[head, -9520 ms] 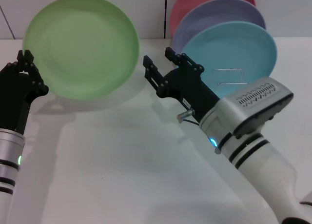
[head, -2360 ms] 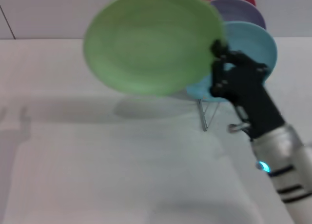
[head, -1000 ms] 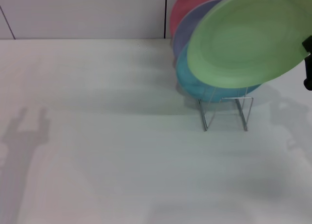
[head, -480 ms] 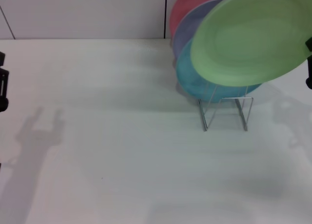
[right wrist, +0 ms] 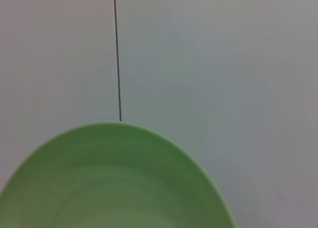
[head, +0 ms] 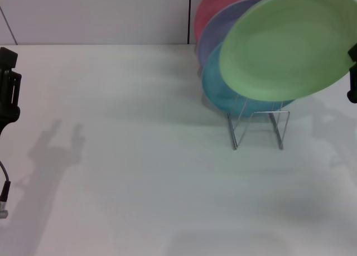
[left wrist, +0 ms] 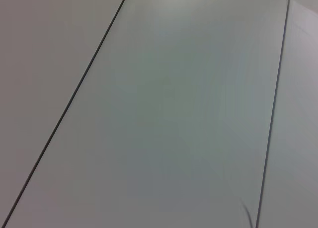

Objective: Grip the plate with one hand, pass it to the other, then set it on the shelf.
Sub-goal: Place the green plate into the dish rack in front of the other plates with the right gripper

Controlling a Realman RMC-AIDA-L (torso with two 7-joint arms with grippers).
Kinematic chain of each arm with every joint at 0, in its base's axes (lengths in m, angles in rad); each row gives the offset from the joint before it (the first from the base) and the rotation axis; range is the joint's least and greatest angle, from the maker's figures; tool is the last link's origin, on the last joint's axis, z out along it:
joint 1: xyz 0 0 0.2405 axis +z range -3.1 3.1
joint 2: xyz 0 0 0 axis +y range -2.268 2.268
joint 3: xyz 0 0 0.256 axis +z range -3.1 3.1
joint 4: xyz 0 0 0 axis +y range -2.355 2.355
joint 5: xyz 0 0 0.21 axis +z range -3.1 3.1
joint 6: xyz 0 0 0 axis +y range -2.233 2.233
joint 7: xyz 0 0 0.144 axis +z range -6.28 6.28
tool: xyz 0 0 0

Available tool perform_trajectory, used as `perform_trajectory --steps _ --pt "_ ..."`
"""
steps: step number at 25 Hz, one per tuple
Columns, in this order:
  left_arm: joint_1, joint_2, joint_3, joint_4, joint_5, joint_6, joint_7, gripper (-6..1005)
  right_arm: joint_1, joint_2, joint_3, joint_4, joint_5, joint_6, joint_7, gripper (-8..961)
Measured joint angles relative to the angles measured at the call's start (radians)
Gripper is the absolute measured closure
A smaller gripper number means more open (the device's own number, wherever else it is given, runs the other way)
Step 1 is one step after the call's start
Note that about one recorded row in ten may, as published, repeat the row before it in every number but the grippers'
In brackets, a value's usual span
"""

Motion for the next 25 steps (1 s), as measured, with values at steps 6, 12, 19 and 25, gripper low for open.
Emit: perform_trajectory --steps 6,12,19,25 --pt "0.002 0.0 0.002 -0.006 0.0 0.0 0.0 510 0.002 0.0 -0.007 0.004 -0.007 0.011 -0.001 934" --pt "0.008 0.0 0.002 -0.013 0.0 0.006 0.003 510 -0.009 0.001 -0.019 0.02 -0.015 0.013 -0.001 934" --pt "0.014 0.0 0.005 -0.013 0.0 0.031 -0.001 511 -0.018 0.003 -0.03 0.02 -0.017 0.026 -0.001 933" --pt "0.025 0.0 0.009 -0.013 0.0 0.057 -0.001 511 -0.022 0.006 -0.046 0.02 -0.017 0.037 -0.001 934"
